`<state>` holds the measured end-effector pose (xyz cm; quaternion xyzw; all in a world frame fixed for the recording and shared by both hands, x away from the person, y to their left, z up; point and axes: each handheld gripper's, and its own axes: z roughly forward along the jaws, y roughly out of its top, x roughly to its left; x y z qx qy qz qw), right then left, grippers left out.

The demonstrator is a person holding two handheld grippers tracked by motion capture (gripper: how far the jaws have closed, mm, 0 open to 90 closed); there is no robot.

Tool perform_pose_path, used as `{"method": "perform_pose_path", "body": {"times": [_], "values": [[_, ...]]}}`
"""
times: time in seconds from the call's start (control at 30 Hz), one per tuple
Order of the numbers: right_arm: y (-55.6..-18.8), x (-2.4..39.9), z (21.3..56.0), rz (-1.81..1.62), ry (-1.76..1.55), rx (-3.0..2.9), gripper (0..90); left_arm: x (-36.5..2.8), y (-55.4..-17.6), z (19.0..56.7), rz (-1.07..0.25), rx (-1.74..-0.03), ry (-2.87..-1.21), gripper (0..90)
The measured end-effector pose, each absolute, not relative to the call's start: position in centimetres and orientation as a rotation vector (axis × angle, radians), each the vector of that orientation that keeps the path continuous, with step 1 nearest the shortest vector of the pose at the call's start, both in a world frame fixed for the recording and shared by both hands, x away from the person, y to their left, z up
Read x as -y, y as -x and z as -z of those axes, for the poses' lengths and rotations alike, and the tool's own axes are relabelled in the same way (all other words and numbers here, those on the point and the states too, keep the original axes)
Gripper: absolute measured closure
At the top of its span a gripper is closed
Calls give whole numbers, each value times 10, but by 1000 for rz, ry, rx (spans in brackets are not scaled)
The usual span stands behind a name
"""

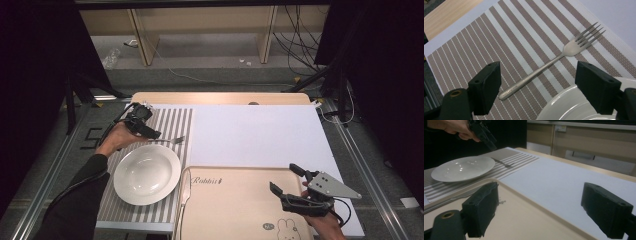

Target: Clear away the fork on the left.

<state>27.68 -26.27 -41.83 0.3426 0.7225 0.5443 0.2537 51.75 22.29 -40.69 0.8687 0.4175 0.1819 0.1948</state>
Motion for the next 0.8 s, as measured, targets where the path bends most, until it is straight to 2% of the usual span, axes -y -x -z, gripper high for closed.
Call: {"method": "perform_pose_path", "body": {"times": [0.33,0.8], "values": [[-277,263,419,-1478,-931,-1963,154,-226,-532,417,-493,-1171,-2501,217],[-277,262,419,-1489,-924,-1962,154,-222,-547,429,-405,-1134,-2594,230]]}}
